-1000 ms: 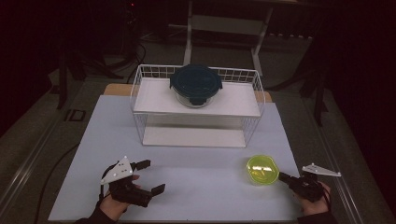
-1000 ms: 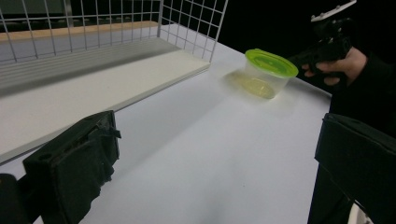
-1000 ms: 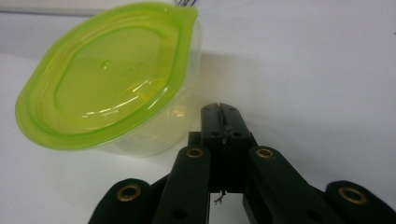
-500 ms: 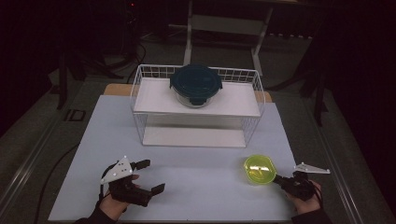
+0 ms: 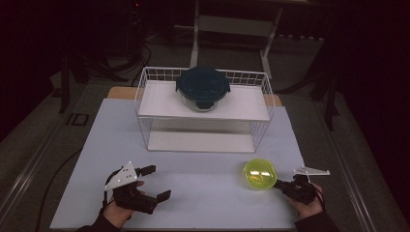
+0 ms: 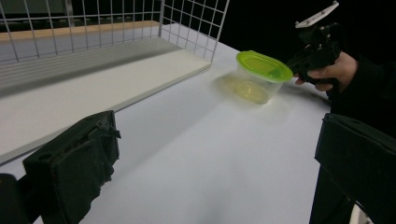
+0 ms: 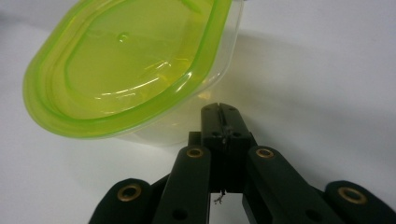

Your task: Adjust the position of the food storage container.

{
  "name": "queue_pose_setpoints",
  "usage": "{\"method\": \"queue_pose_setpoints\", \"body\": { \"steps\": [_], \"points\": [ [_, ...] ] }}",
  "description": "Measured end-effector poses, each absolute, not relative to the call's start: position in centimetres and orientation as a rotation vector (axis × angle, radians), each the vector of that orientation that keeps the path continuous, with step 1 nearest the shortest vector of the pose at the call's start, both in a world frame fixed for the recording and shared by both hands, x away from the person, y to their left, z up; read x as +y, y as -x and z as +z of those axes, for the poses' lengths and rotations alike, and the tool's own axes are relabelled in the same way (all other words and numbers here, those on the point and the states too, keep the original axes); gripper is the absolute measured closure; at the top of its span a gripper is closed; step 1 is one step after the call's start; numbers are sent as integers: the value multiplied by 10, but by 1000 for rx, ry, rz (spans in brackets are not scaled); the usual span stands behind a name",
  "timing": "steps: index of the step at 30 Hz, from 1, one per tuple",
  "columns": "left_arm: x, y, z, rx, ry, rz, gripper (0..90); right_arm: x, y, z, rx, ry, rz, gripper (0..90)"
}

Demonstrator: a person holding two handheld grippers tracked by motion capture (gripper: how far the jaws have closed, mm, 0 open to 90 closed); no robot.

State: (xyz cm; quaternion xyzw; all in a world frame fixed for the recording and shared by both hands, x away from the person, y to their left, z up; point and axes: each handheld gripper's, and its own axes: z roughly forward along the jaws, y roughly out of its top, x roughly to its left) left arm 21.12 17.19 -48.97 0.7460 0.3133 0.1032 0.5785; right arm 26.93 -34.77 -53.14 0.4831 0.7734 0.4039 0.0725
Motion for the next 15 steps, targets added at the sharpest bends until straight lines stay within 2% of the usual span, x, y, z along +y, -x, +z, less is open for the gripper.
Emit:
{"method": "queue_pose_setpoints", "body": {
  "steps": [15],
  "points": [
    [173,-210,-489,724,-1748,257,0,-343,-272,-532,2340,-1438,1185,900]
  ]
}}
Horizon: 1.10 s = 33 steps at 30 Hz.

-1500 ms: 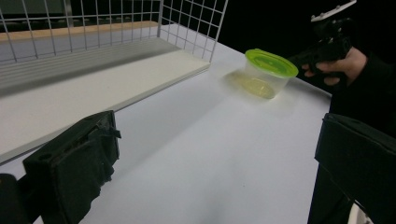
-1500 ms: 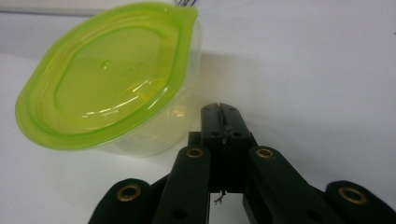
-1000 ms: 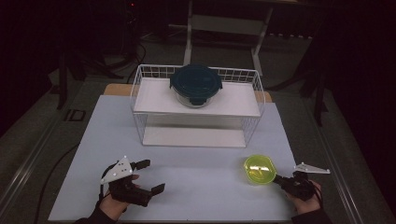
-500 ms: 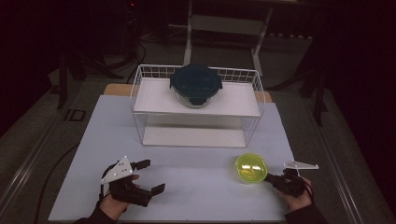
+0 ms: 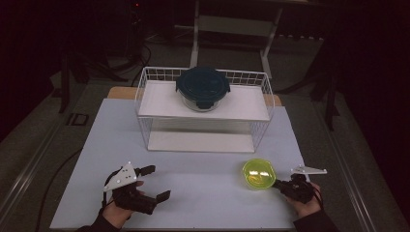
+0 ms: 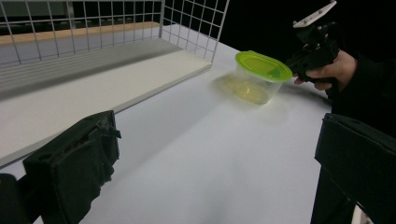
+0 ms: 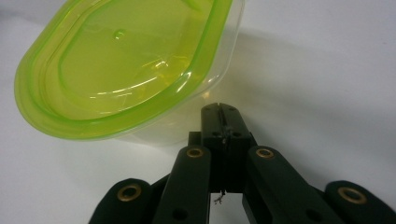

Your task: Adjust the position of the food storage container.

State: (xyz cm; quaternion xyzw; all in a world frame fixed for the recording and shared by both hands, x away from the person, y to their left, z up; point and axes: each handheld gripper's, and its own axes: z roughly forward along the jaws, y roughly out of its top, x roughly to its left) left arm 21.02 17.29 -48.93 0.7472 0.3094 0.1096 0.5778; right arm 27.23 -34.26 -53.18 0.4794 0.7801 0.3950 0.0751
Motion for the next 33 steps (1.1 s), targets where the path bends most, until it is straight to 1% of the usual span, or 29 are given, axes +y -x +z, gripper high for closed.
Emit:
{"method": "queue_pose_setpoints", "body": {
  "steps": [12,26,33],
  "points": [
    [172,-210,-490,722,-1750,247,0,-325,-280,-529,2400,-1388,1173,900],
    [172,-209,-488,711,-1745,259,0,-293,-290,-528,2481,-1320,1160,900],
    [172,-209,-488,711,-1748,255,0,-289,-290,-527,2482,-1311,1164,900]
  ]
}}
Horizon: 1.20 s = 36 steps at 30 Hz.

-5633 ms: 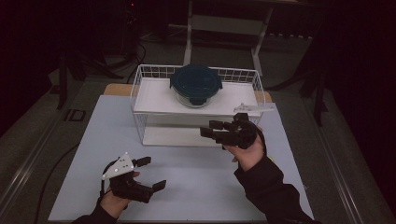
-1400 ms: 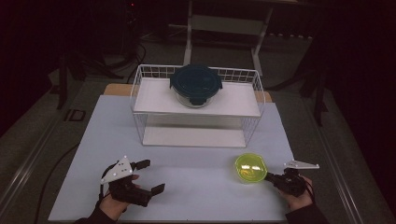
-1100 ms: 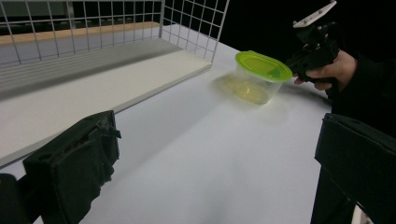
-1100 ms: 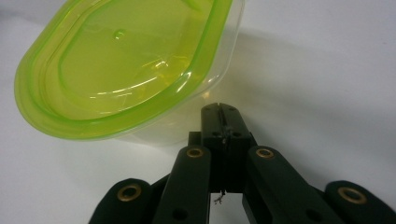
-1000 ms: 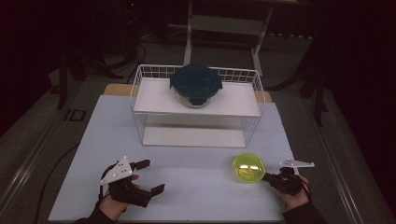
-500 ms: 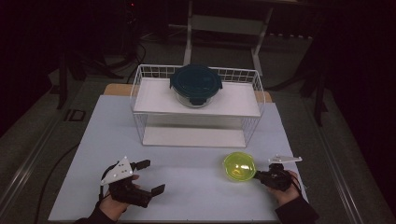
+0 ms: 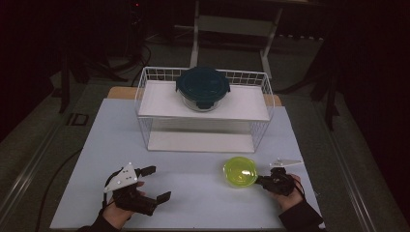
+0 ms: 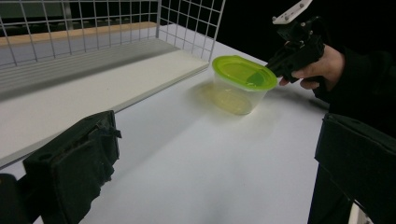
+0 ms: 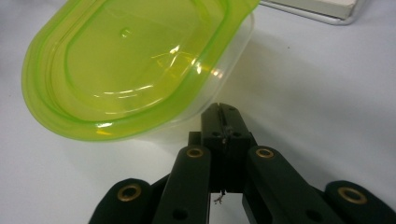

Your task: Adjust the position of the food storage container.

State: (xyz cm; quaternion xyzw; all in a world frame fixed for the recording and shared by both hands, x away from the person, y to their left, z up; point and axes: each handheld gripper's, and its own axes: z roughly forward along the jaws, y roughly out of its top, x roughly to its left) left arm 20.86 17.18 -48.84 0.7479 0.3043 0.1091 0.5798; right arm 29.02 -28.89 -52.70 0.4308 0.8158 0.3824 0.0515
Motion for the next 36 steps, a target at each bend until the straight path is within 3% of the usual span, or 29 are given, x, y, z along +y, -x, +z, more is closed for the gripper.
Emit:
{"method": "queue_pose_setpoints", "body": {
  "steps": [26,36],
  "points": [
    [173,-208,-489,711,-1743,248,0,-246,-301,-526,2571,-1228,1179,900],
    [173,-208,-488,710,-1741,248,0,-248,-300,-526,2568,-1240,1199,900]
  ]
}}
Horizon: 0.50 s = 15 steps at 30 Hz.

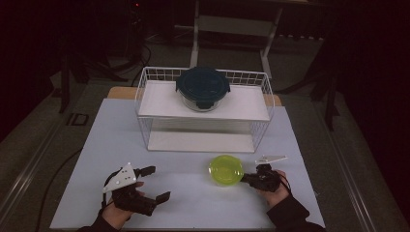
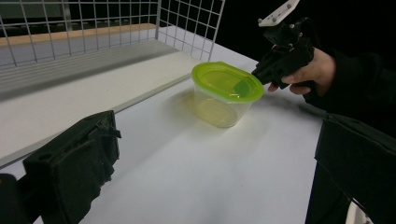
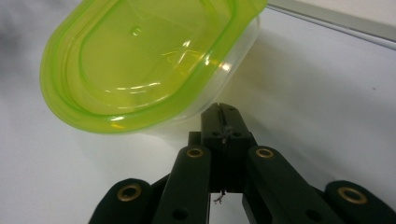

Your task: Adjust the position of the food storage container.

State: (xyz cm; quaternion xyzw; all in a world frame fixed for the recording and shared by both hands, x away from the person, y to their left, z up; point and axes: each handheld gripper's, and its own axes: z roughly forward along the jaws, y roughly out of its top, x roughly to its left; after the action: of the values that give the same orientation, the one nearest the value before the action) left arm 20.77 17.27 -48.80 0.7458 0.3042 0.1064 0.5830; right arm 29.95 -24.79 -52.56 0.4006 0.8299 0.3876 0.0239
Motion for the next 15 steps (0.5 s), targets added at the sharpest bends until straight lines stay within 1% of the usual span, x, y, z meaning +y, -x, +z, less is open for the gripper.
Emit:
{"method": "queue_pose_setpoints", "body": {
  "steps": [15],
  "points": [
    [173,-207,-488,712,-1740,246,0,-221,-305,-526,2617,-1186,1192,900]
  ]
}}
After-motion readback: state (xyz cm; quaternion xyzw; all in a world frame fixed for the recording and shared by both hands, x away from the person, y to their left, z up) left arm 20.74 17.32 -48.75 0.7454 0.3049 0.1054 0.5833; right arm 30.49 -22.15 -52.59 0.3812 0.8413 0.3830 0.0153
